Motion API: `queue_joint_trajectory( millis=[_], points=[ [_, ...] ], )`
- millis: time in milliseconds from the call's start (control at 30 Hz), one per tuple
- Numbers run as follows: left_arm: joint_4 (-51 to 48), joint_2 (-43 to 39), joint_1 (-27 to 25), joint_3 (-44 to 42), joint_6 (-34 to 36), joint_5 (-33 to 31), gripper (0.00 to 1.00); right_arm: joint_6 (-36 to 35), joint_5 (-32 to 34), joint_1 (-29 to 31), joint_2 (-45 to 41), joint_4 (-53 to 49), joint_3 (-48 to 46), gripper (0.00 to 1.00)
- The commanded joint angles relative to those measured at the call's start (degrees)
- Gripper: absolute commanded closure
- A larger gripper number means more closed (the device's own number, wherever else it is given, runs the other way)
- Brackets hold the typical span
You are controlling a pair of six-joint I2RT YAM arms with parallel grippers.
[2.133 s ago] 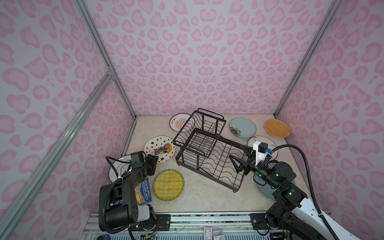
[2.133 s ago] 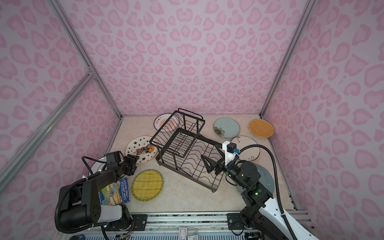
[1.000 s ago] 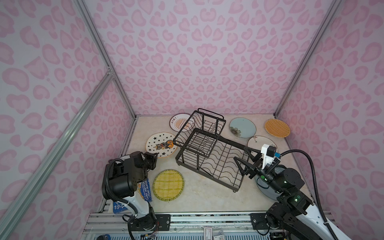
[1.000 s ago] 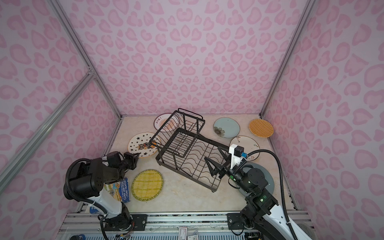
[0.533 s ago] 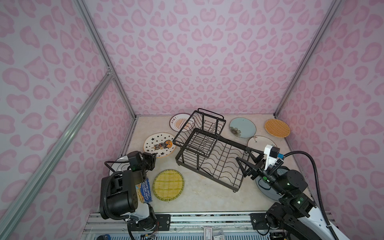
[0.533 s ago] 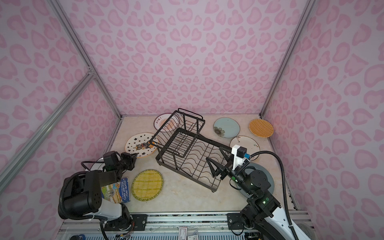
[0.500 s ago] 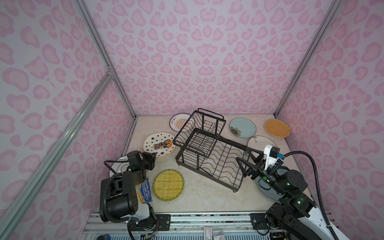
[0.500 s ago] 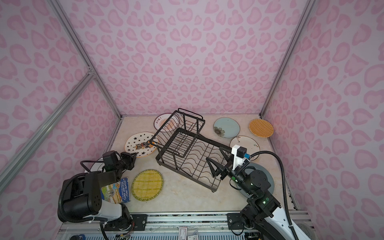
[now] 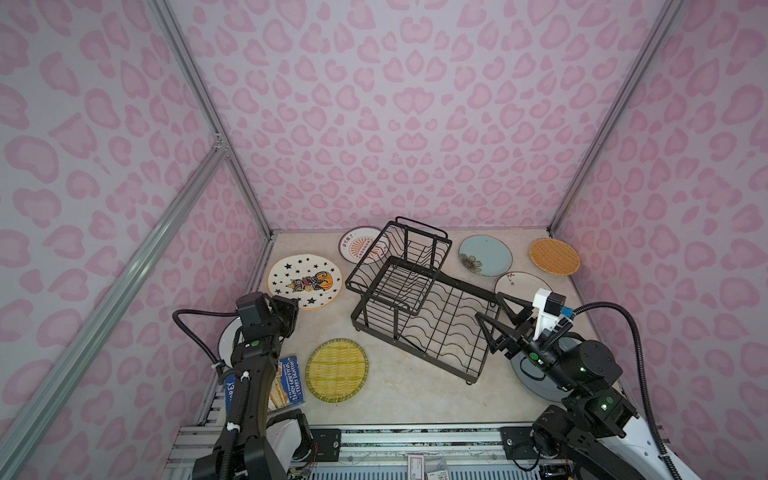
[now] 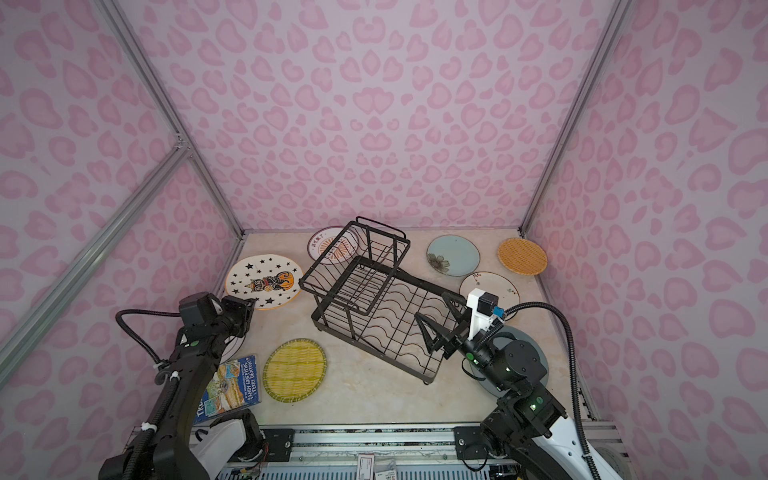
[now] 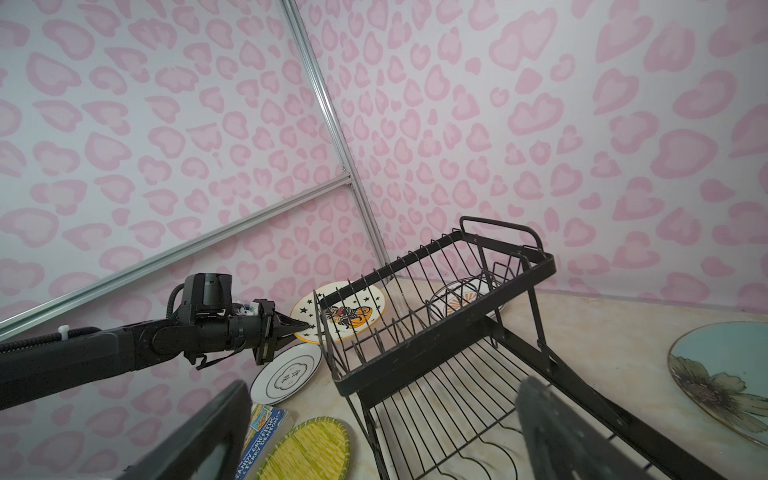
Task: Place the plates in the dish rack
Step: 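Lift the upright plate toward the rack while the right gripper moves to meet it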
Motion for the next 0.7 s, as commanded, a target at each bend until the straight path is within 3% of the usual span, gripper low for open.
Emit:
queue_joint_trajectory(
  millis=[0, 200, 400, 667],
  points=[
    [-4.9, -4.0, 0.2, 5.4, 2.7, -0.1, 0.97, -0.7, 2.7, 0.2, 2.0, 1.7, 2.0, 0.00],
    [-13.9, -6.5, 0.2, 19.7, 4.0, -0.1, 0.97, -3.1, 3.0, 0.8, 16.4, 3.9, 11.1, 0.00],
    [-17.7, -3.4, -0.8, 33.3, 3.7, 3.0, 0.97, -12.4, 5.9, 2.3, 27.2, 2.4, 21.0, 0.00],
    [-17.9, 0.6, -11.9, 40.9, 1.9, -0.2, 0.97, -31.3, 2.4, 5.5, 35.2, 4.1, 26.9, 0.00]
  ],
)
